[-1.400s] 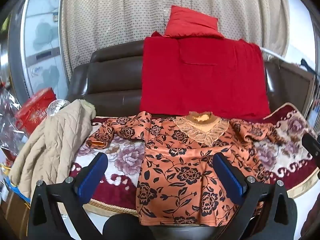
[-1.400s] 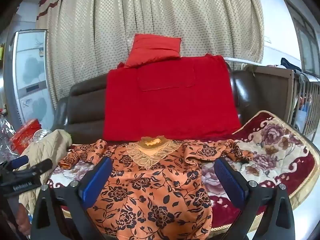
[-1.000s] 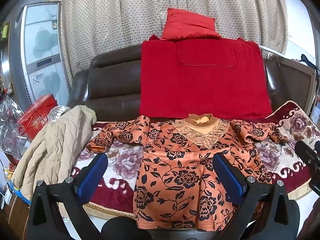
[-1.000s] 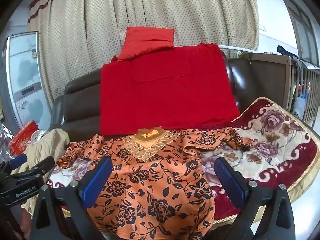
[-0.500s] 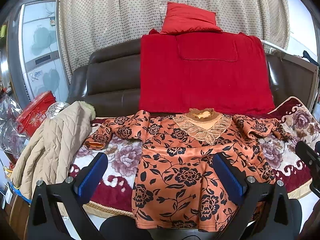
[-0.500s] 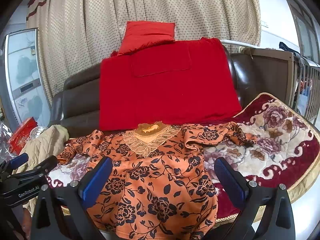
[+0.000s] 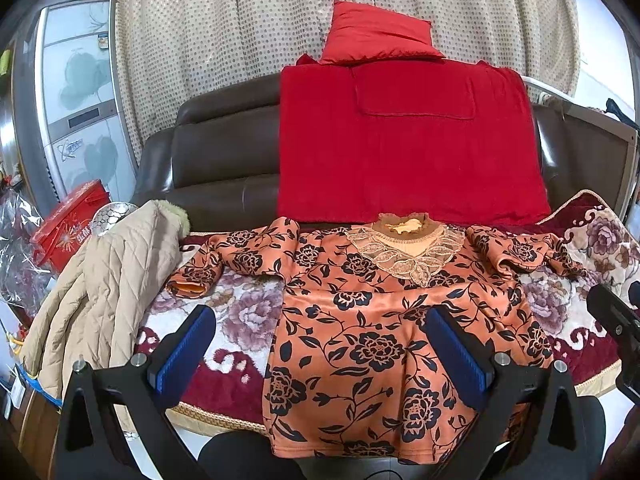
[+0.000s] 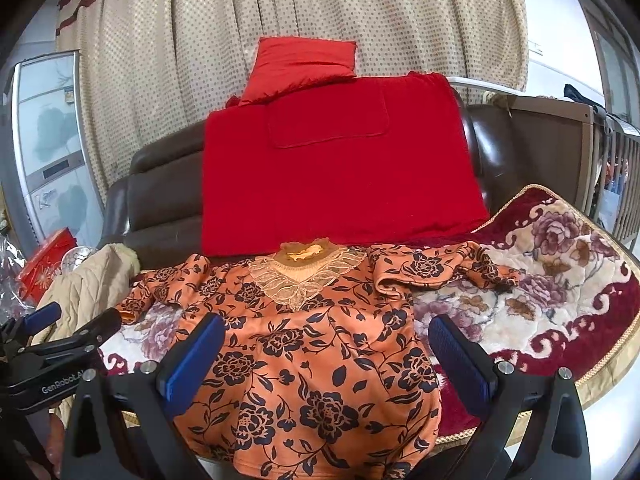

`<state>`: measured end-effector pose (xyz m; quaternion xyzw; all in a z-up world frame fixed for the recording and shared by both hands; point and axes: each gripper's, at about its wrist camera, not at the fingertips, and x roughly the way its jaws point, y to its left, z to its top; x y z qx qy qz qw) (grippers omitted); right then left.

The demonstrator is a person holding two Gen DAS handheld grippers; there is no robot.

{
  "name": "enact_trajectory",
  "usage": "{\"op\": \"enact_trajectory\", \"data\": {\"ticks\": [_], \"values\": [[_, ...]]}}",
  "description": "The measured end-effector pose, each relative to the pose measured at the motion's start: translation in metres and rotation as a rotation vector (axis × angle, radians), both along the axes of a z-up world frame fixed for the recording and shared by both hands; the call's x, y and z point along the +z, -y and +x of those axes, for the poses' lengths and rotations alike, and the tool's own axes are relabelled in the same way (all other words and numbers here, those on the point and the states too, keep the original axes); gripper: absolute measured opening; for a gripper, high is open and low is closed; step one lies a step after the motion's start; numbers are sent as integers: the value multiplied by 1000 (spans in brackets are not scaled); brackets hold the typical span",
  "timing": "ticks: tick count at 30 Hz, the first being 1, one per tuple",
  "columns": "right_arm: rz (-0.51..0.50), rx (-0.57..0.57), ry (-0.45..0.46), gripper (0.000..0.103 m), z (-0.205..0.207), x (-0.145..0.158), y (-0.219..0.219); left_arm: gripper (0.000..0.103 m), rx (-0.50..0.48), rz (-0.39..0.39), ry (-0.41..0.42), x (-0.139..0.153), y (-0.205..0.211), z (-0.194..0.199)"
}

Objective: Fold small clothes

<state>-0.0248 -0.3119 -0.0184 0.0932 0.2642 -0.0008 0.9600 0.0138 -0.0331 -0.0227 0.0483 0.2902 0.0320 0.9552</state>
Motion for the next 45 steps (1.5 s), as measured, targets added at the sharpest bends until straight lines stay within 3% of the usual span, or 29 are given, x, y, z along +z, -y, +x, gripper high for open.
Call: {"op": "enact_trajectory", "data": {"ticks": [45], "values": [[5, 25, -25, 103, 8, -7, -4, 103, -11, 16, -19, -8, 8, 9]]}}
